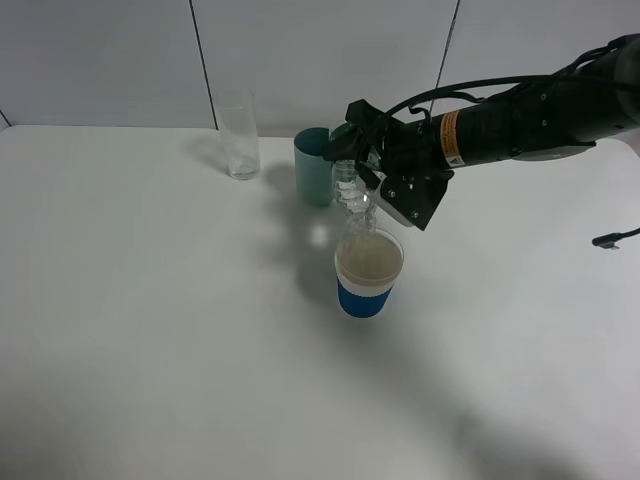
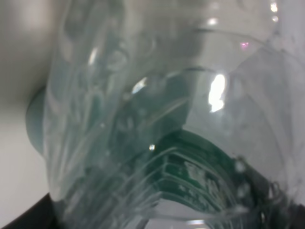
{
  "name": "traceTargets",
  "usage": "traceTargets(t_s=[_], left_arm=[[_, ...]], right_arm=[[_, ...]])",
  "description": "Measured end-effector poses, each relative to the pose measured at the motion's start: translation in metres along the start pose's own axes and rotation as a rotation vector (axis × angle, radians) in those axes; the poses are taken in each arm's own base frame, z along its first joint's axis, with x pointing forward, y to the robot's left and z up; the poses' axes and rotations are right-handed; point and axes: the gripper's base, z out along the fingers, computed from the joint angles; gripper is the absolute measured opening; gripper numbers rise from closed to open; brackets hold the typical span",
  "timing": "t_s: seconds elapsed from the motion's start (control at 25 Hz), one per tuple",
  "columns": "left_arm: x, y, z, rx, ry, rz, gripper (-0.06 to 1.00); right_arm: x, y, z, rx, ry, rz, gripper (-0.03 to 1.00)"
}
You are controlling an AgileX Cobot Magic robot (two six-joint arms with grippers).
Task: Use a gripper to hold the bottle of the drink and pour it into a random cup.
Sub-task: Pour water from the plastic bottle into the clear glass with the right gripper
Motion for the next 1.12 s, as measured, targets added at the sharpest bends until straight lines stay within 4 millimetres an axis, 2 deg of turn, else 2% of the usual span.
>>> traceTargets(t_s=[0.44, 1.12], left_arm=[[0.0, 0.0, 0.0, 0.0, 0.0, 0.0, 0.99], [0.0, 0.0, 0.0, 0.0, 0.0, 0.0, 0.99]], right_arm=[[0.0023, -0.0082, -0.0049, 0.015, 0.013, -0.025, 0.56], [0.0031, -0.0064, -0.0049, -0.005, 0.021, -0.068, 0.56]])
